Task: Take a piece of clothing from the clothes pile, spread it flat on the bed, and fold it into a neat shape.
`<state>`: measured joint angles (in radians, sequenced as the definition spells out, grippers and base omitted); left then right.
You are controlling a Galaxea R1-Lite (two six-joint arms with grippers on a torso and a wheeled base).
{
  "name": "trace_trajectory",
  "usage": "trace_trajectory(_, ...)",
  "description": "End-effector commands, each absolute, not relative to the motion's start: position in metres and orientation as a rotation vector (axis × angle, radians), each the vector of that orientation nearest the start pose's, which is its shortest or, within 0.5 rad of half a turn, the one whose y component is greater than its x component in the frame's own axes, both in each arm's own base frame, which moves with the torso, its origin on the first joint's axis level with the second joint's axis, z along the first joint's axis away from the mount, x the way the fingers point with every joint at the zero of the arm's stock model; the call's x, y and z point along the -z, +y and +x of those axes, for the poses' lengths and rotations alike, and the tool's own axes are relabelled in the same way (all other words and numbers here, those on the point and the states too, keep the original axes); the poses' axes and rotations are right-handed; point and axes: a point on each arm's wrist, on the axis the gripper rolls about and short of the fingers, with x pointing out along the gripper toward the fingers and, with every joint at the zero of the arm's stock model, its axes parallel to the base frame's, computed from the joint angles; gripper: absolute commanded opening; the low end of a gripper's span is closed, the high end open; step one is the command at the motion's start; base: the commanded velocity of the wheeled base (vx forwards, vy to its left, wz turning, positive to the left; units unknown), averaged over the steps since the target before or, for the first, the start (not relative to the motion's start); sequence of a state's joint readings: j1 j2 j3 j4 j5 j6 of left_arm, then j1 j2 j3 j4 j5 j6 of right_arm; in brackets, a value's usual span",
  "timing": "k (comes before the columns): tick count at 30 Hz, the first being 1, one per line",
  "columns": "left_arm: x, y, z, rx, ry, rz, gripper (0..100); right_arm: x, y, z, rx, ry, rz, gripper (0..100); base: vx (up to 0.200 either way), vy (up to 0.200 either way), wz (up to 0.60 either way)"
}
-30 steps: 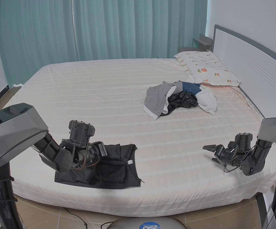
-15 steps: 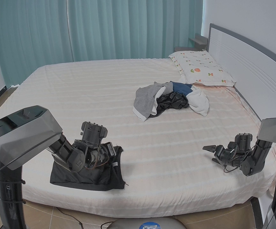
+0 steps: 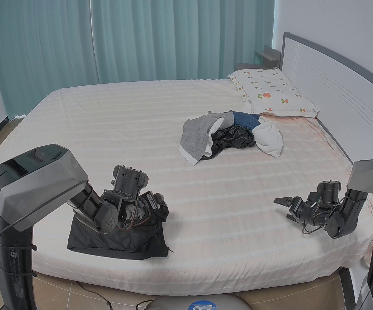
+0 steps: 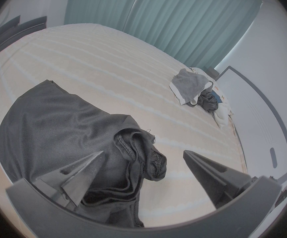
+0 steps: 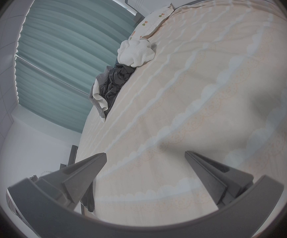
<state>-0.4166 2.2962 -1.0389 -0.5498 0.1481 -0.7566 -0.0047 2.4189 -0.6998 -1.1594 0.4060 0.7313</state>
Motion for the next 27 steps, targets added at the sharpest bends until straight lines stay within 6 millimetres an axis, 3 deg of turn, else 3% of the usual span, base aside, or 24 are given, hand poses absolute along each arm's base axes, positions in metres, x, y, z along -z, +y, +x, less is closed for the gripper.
trace_trajectory(1, -0.029, -0.155, 0.367, -0.014, 0.712, -0.57, 100, 0.039, 0.007, 0.359, -0.173, 0.674, 0.818, 100, 0.0, 0.0, 0.0)
trace_trajectory(7, -0.036, -0.135, 0.358, -0.055, 0.725, -0.675, 100, 0.04, 0.007, 0.359, -0.172, 0.676, 0.818, 100, 0.0, 0.0, 0.0)
trace_trajectory(9, -0.036, -0.117, 0.352, -0.062, 0.746, -0.718, 100, 0.04, 0.007, 0.359, -0.172, 0.676, 0.818, 100, 0.0, 0.0, 0.0)
trace_trajectory(15, -0.028, -0.078, 0.34, -0.096, 0.729, -0.828, 100, 0.04, 0.007, 0.359, -0.173, 0.676, 0.817, 100, -0.2, 0.0, 0.0)
trace_trajectory(22, -0.006, -0.046, 0.347, -0.144, 0.681, -0.881, 100, 0.041, 0.007, 0.359, -0.176, 0.677, 0.804, 100, 0.0, 0.0, 0.0)
trace_trajectory(27, -0.01, -0.035, 0.351, -0.159, 0.659, -0.938, 100, 0.042, 0.007, 0.359, -0.175, 0.679, 0.803, 100, 0.0, 0.0, 0.0)
